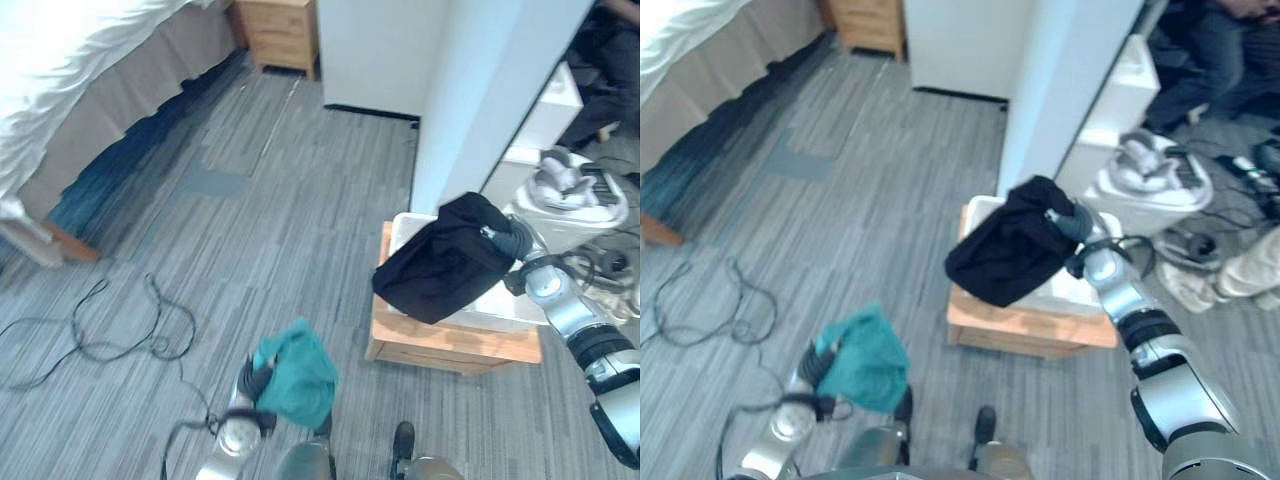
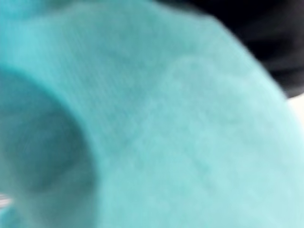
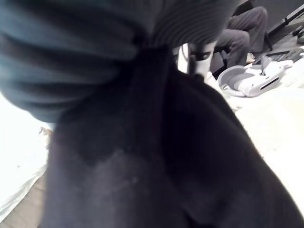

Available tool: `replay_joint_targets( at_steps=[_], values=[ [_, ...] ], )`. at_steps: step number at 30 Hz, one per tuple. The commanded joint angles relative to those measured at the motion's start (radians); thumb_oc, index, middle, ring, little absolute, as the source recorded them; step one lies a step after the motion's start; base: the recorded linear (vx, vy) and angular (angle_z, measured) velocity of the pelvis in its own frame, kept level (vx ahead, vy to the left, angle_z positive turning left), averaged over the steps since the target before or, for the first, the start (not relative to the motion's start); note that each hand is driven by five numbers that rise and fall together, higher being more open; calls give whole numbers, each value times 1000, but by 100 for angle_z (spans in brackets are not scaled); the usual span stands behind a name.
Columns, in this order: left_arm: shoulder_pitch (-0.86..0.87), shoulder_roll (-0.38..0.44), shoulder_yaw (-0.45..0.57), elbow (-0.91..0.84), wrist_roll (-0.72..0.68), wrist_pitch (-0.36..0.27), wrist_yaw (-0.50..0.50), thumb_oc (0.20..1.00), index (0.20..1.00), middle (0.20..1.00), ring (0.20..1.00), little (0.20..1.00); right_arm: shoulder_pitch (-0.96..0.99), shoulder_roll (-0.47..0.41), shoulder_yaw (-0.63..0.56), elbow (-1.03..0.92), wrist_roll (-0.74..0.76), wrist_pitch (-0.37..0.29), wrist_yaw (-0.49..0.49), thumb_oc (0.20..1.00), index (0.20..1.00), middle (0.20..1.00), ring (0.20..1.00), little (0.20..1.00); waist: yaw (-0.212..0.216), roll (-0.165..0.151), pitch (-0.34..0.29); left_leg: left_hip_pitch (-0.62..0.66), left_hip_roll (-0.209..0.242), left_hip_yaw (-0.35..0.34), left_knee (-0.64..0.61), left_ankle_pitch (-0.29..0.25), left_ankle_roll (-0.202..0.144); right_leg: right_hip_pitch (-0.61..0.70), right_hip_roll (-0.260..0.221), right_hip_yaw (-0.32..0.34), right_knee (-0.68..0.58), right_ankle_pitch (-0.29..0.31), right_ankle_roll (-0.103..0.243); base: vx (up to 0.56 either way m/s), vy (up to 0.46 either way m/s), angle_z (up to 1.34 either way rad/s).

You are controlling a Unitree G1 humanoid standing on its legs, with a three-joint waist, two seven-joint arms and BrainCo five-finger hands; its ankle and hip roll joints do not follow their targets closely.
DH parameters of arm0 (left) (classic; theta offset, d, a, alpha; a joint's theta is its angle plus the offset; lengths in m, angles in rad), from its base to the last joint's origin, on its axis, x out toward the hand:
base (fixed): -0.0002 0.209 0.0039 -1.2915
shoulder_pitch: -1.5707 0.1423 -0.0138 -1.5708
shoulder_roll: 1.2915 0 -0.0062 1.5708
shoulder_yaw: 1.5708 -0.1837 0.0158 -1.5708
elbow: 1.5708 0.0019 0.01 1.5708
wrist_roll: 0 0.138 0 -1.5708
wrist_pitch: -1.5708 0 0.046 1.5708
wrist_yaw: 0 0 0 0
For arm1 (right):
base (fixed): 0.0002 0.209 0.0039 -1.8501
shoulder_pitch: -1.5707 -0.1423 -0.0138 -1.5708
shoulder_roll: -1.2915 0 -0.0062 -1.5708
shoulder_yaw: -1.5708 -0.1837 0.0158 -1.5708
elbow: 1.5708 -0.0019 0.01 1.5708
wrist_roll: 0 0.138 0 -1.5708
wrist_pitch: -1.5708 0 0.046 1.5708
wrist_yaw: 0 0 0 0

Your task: Tidy up the quilt and then pick up the clothes from the bed and put them into the laundry hamper.

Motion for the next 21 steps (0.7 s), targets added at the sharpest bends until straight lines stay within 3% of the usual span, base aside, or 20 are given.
replay_joint_targets(
  at_steps=[1,7,9,10,11,14,15,16,18,21],
  values=[
    [-103,41,67,-115,-124,-178,-57,200,200,200,200,200,-94,-76,-9,80,-90,29,-69,1000,1000,1000,1000,1000,-15,13,-19,80,21,53,-4,-31,-89,7,6,56,4,-33,64,9,23,6],
    [-191,130,96,-320,-101,-211,-108,200,200,200,200,200,47,-55,-39,160,-246,37,-90,1000,1000,1000,1000,1000,-68,29,-40,118,27,84,-4,-47,-91,33,6,87,4,-39,62,37,11,-5],
    [-250,153,79,-316,-10,-213,-78,200,200,200,200,200,156,-80,-63,95,-322,34,-87,1000,1000,1000,1000,1000,-101,24,-41,136,31,102,-4,-57,-92,38,7,108,4,-41,63,72,-10,-32],
    [-284,150,73,-295,59,-204,-56,200,200,200,200,200,272,-105,-94,-8,-398,32,-87,1000,1000,1000,1000,1000,-147,19,-46,147,36,126,-4,-66,-92,32,8,133,4,-41,67,65,-7,-54],
    [-286,149,68,-293,61,-205,-54,200,200,200,200,200,282,-107,-102,-16,-401,34,-84,1000,1000,1000,1000,1000,-143,19,-47,148,36,127,-4,-66,-92,33,8,134,4,-41,67,67,-2,-53],
    [-358,125,31,-199,169,-166,-4,200,200,200,200,200,484,-125,-201,-175,-419,22,-80,1000,1000,1000,1000,1000,-218,13,-51,169,39,164,-4,-84,-91,29,11,174,4,-42,73,55,6,-51],
    [-362,124,26,-196,170,-167,-2,200,200,200,200,200,491,-125,-208,-181,-420,23,-78,1000,1000,1000,1000,1000,-214,14,-52,166,40,165,-4,-80,-91,25,11,175,4,-38,72,29,11,-59],
    [-432,121,-8,-90,253,-141,18,200,200,200,200,200,586,-115,-247,-235,-423,14,-64,1000,1000,1000,1000,1000,-253,14,-51,163,42,184,-4,-82,-91,11,12,195,4,-34,75,0,9,-47],
    [-567,173,-88,21,438,-105,62,200,200,200,200,200,670,-112,-272,-222,-413,5,-61,1000,1000,1000,1000,1000,-304,18,-41,161,43,199,-4,-87,-92,-6,14,214,8,-35,79,18,3,-35],
    [-726,191,-182,189,560,-58,137,200,200,200,200,200,757,-80,-293,-171,-395,3,-74,1000,1000,1000,1000,1000,-356,21,-27,139,46,224,-4,-82,-95,-50,17,240,15,-23,86,-29,-20,-31]
  ],
)
